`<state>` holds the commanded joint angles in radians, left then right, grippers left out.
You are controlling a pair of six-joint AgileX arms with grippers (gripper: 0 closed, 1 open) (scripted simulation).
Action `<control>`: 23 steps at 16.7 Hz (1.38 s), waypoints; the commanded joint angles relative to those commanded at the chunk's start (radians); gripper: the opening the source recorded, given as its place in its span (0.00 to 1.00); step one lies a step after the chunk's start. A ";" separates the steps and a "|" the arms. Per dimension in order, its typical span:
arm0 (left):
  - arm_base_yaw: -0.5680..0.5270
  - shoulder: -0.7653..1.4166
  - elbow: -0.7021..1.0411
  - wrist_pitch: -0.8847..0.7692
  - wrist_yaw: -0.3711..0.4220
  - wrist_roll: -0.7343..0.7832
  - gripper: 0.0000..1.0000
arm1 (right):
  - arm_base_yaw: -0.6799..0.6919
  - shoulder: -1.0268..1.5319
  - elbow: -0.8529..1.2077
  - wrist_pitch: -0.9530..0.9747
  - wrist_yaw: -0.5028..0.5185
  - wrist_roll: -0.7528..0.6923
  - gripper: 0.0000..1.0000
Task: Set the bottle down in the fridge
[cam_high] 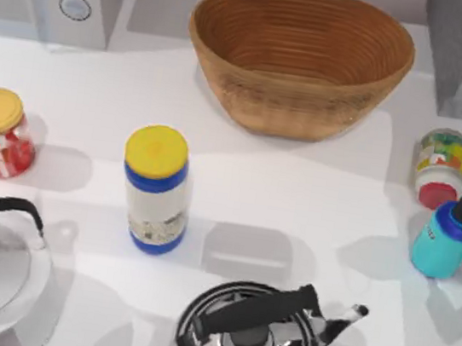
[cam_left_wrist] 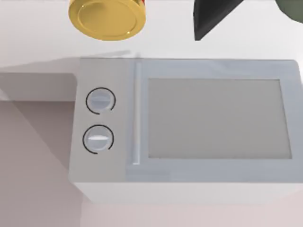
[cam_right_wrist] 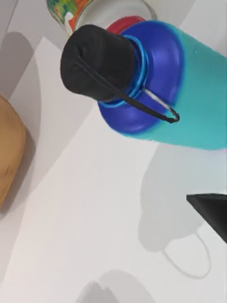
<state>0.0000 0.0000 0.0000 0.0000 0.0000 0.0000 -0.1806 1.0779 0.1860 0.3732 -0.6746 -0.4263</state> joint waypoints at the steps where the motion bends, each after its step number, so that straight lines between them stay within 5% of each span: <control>1: 0.000 0.000 0.000 0.000 0.000 0.000 1.00 | -0.009 0.053 0.010 0.019 -0.033 -0.020 1.00; 9: 0.000 0.000 0.000 0.000 0.000 0.000 1.00 | -0.091 0.395 0.081 0.152 -0.242 -0.150 1.00; 17: 0.000 0.000 0.000 0.000 0.000 0.000 1.00 | -0.079 0.405 0.082 0.163 -0.236 -0.139 1.00; 23: 0.000 0.000 0.000 0.000 0.000 0.000 1.00 | 0.051 0.494 0.122 0.308 -0.130 -0.016 1.00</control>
<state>0.0000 0.0000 0.0000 0.0000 0.0000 0.0000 -0.1297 1.5714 0.3077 0.6808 -0.8043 -0.4426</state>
